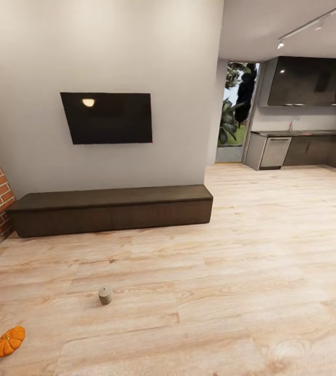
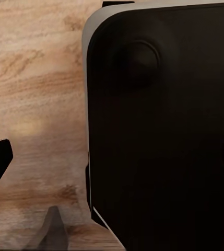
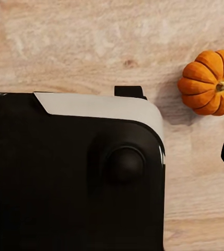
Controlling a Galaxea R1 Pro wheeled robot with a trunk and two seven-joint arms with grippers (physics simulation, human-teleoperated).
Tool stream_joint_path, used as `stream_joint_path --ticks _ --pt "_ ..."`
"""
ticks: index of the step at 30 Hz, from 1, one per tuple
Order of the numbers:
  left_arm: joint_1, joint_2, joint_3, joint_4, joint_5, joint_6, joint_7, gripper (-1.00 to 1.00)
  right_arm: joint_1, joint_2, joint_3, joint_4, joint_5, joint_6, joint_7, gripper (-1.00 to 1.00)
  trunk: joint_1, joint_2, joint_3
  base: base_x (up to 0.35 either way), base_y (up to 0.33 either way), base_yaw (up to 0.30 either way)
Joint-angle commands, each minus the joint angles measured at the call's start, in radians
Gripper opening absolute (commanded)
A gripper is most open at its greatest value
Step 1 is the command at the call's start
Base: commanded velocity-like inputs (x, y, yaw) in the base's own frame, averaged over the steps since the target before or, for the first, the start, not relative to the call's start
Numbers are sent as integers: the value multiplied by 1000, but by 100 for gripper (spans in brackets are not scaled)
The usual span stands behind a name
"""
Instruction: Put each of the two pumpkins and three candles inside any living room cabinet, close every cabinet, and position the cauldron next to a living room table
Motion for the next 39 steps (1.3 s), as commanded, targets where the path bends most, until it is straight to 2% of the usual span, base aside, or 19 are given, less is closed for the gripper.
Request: stream_joint_path --ticks 1,23,39 --pt "0 0 0 0 0 0 0 100 0 0 0 0 0 0 0 100 0 0 -2 0 0 118" --pt "0 0 -1 1 0 0 0 100 0 0 0 1 -3 0 0 100 0 0 -36 18 0 75" --pt "0 0 -5 2 -2 -3 -2 100 0 0 -1 0 -2 0 0 100 0 0 -61 292 0 2"
